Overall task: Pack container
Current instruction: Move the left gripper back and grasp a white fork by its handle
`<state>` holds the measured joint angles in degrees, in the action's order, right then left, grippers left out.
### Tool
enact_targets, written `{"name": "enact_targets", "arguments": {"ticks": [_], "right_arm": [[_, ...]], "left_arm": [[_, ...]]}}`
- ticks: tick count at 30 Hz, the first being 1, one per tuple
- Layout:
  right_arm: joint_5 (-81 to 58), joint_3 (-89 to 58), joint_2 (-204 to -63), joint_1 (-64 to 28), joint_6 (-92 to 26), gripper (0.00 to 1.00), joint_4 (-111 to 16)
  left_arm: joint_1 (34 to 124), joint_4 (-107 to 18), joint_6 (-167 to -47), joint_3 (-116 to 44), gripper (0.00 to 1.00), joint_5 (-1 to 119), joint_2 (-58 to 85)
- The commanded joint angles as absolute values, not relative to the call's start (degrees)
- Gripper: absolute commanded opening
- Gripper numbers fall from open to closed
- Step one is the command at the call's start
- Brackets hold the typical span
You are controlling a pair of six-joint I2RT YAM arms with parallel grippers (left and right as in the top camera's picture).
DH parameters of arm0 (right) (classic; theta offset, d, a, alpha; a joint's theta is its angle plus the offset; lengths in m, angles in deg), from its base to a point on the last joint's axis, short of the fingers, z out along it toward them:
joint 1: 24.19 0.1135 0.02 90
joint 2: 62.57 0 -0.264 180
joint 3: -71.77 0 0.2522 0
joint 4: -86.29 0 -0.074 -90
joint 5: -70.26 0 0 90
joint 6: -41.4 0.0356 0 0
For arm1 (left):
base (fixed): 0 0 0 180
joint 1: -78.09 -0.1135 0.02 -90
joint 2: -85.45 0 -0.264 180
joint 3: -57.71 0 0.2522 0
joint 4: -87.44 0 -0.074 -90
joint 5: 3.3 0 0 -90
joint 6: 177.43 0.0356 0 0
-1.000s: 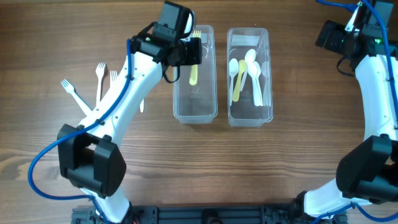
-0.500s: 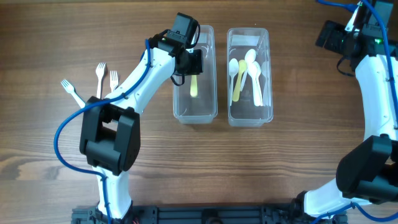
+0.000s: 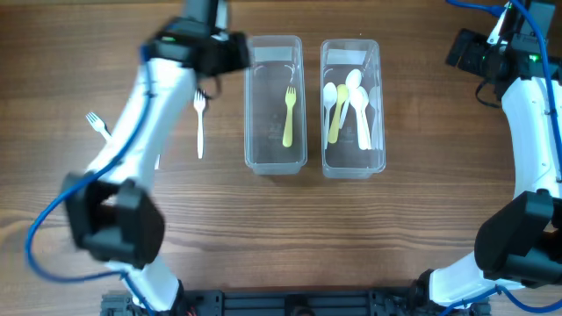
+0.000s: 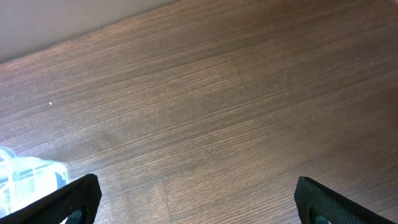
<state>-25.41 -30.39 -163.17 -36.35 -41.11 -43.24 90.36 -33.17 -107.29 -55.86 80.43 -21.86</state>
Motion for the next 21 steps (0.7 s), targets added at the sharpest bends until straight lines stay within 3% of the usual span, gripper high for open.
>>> {"name": "enact_targets", "arguments": {"ticks": [1, 6, 12, 14, 16, 19, 21], "right_arm": [[-26.4, -31.4, -162.5, -36.3, -41.1, 1.00, -43.5], [-26.4, -31.4, -162.5, -36.3, -41.1, 0.99, -43.5], [-26.4, -31.4, -162.5, -36.3, -41.1, 0.99, -43.5], [-26.4, -31.4, -162.5, -36.3, -41.1, 0.99, -43.5], [-26.4, -31.4, -162.5, -36.3, -41.1, 1.00, -43.5], [-26.4, -31.4, -162.5, -36.3, -41.1, 1.00, -43.5], [-26.4, -31.4, -162.5, -36.3, -41.1, 0.99, -43.5]], "left_arm": [[84.8, -27.9, -107.2, -56.8, 0.63, 83.8, -19.4], [83.1, -26.3, -107.2, -52.8, 0.56, 83.8, -21.0], [83.2, -29.5, -107.2, -47.4, 0.57, 89.9, -26.3], [83.2, -30.4, -107.2, -46.6, 0.63, 91.3, -28.4], [83.2, -30.8, -107.2, -46.5, 0.63, 91.2, -30.3], [83.2, -31.5, -107.2, -46.4, 0.55, 91.3, -33.3], [83.2, -31.6, -107.2, -46.3, 0.55, 91.3, -35.4]]}}
